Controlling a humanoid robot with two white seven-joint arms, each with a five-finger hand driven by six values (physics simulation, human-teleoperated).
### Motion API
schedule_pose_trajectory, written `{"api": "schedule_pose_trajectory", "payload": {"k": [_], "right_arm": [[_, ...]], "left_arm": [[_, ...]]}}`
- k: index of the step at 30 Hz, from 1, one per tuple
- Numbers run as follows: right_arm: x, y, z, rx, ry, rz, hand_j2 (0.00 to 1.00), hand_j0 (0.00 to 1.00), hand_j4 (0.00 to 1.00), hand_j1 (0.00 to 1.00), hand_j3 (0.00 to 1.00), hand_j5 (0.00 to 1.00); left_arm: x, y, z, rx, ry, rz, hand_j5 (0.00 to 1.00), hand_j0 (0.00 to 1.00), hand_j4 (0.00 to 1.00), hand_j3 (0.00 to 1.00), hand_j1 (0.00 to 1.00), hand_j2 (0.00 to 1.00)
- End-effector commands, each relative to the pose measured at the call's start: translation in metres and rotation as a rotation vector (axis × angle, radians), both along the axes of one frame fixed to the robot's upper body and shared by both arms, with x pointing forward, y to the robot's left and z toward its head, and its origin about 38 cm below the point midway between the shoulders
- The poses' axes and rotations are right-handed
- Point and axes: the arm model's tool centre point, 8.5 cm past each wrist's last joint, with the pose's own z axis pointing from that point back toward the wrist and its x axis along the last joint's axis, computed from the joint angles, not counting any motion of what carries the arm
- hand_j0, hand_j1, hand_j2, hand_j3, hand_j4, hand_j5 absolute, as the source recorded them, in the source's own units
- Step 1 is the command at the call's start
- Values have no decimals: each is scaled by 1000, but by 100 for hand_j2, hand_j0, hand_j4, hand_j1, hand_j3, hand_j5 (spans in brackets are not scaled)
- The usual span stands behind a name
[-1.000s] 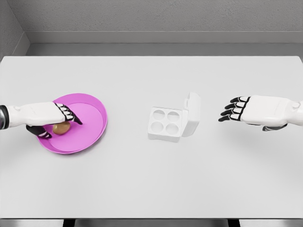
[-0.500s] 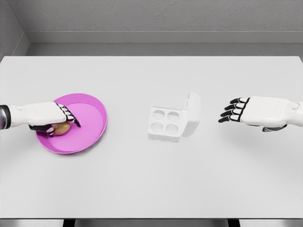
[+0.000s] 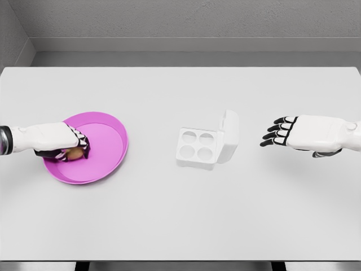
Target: Pack egg into the box and close the box lid
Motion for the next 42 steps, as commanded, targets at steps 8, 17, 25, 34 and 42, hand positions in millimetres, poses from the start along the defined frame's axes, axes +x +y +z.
{"api": "schedule_pose_trajectory", "payload": {"k": [8, 17, 25, 34, 42], "right_arm": [[0, 0, 0, 3, 1, -3, 100, 100, 100, 100, 100, 100], [0, 0, 0, 3, 1, -3, 100, 100, 100, 100, 100, 100], [0, -2, 1, -3, 0, -6, 100, 100, 100, 100, 100, 100], [0, -2, 1, -3, 0, -5, 100, 100, 100, 100, 100, 100], [-1, -1, -1, -4, 6, -3, 100, 100, 100, 100, 100, 100]], "left_arm": [[7, -19, 16, -39, -41, -40, 44, 44, 44, 44, 44, 44], [30, -96, 32, -181, -99, -159, 44, 44, 44, 44, 44, 44], [22, -159, 59, -269, -159, -311, 44, 44, 44, 44, 44, 44], [23, -229, 78, -398, -175, -421, 44, 44, 44, 44, 44, 44], [35, -247, 36, -349, -67, -389, 45, 45, 45, 45, 45, 45]]}}
